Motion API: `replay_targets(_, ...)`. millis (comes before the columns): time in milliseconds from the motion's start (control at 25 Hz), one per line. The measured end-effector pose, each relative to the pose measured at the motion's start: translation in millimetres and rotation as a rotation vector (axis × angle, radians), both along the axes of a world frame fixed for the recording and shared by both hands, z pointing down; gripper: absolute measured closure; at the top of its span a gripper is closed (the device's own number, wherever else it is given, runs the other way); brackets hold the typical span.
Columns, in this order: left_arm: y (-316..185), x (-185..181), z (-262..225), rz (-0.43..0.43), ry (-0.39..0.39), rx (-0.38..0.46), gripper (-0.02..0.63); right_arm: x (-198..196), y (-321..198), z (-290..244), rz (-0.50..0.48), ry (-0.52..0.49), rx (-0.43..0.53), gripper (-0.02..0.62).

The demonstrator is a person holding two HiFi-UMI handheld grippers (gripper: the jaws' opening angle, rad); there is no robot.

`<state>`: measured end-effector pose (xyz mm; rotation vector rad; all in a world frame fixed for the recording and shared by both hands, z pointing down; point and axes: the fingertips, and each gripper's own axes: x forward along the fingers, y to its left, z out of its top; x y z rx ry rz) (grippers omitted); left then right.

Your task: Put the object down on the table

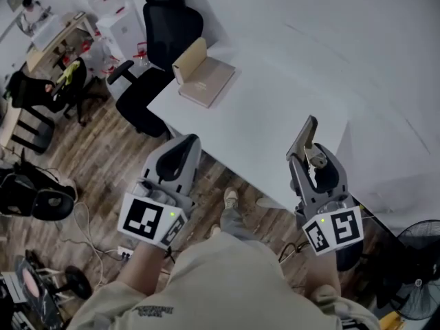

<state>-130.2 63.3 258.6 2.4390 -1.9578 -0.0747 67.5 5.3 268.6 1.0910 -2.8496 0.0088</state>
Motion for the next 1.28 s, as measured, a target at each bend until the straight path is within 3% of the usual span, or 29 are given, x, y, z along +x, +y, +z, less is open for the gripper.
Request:
replay_targets(520,-101,-2,27,0.012,-0.089,-0.129,0.583,-7,-111,35,0.009,0.056,-0.075,0.364)
replay_targets(880,-171,14,14,-0.01,-0.135,-0.172,0.583,15,-183,49,0.035,0.167,-0.108,0.364)
replay_targets(1280,-243,15,64,0.069,-0.14,-0.259,0.582,-3,-251,106,0.071,0.266,-0.145,0.364)
